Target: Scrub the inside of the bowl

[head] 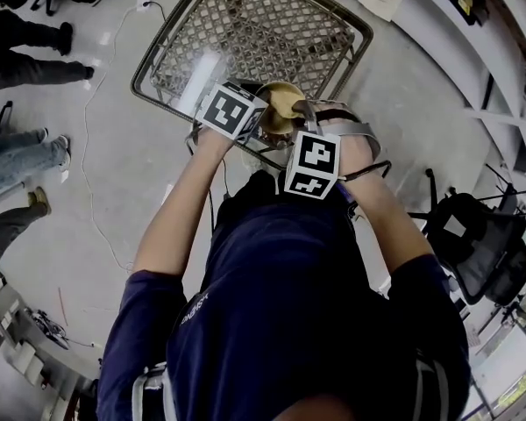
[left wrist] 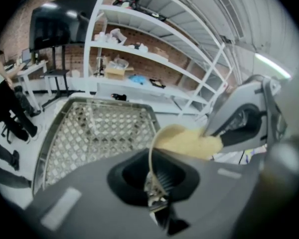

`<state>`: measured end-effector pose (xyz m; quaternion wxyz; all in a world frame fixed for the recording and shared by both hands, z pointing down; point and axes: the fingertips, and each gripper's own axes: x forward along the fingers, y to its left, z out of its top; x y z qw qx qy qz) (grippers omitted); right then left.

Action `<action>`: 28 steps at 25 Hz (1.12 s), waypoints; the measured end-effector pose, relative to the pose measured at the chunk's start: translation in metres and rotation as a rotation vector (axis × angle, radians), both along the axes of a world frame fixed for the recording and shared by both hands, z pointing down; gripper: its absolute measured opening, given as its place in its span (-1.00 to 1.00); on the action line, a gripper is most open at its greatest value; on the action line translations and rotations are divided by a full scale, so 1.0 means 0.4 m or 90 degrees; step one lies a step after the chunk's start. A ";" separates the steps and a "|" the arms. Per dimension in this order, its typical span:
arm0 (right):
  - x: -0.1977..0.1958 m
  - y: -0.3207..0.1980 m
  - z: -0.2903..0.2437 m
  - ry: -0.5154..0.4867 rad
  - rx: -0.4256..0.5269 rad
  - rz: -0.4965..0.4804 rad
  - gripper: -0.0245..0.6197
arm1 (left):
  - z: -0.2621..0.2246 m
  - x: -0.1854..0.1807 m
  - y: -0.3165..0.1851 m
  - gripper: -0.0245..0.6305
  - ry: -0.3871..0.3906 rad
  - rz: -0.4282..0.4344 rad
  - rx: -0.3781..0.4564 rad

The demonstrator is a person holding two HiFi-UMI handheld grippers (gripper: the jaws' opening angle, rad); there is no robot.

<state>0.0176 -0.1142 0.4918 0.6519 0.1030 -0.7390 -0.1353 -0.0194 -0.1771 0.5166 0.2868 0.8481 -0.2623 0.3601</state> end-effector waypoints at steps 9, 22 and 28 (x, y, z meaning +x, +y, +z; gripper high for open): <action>-0.026 0.049 -0.083 -0.270 -0.147 0.131 -0.76 | 0.042 -0.053 -0.016 -0.89 -0.012 -0.043 -0.025; 0.063 -0.113 -0.236 -0.672 -0.137 0.393 -0.76 | 0.000 -0.043 -0.008 -0.89 0.005 -0.036 0.002; 0.084 -0.101 -0.232 -0.691 -0.144 0.409 -0.76 | -0.011 -0.027 0.009 -0.89 -0.002 -0.031 0.002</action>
